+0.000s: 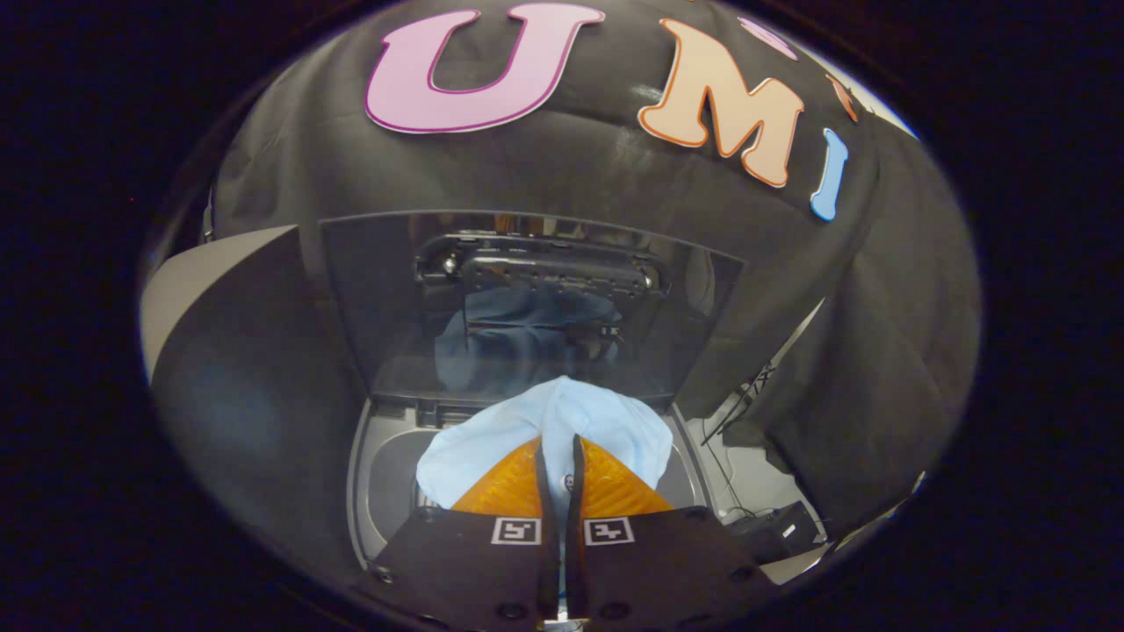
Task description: Put the clothes into the washing machine and then close the washing machine lid.
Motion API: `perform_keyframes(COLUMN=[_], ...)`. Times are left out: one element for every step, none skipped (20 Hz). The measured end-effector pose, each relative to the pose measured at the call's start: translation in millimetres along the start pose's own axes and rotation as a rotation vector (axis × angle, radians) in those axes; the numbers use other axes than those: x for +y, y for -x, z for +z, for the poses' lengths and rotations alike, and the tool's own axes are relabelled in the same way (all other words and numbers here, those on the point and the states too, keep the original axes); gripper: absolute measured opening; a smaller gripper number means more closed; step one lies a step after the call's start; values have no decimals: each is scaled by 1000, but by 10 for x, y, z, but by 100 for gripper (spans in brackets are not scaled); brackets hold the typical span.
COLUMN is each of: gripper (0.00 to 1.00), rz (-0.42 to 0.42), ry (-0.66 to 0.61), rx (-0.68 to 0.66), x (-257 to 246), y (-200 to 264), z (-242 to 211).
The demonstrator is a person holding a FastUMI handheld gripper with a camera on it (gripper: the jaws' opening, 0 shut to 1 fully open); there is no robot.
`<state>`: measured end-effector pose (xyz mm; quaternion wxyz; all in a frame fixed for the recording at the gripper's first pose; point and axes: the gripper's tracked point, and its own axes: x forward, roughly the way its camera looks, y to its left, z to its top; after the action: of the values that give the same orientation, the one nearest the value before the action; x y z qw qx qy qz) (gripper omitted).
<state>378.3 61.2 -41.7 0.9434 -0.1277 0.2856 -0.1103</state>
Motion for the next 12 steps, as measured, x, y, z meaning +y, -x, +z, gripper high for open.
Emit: perform_keyframes(gripper=[4,4,4,3,8,9,13,18,26,34,42,50], rz=[6,21,25,23,18,8,-5,-6,-7,-2,-18,-12], ry=[-15,-35,-49,-58,-70,-81,-88,-94,-98,-96,-89,-86], rx=[2,4,5,-2,-4,6,10,2,-13,-31,-51,-79], x=[-4,15,15,0,-16,-37,-64,-65,-65,-50,-84,-77], y=[-36,-69,-86,-124,-139,-152,-155,-159,-145,-120,-87,-34], z=[-42,-93,-127,-138,-159,-216,-231,-208,-174,-114,-56,22])
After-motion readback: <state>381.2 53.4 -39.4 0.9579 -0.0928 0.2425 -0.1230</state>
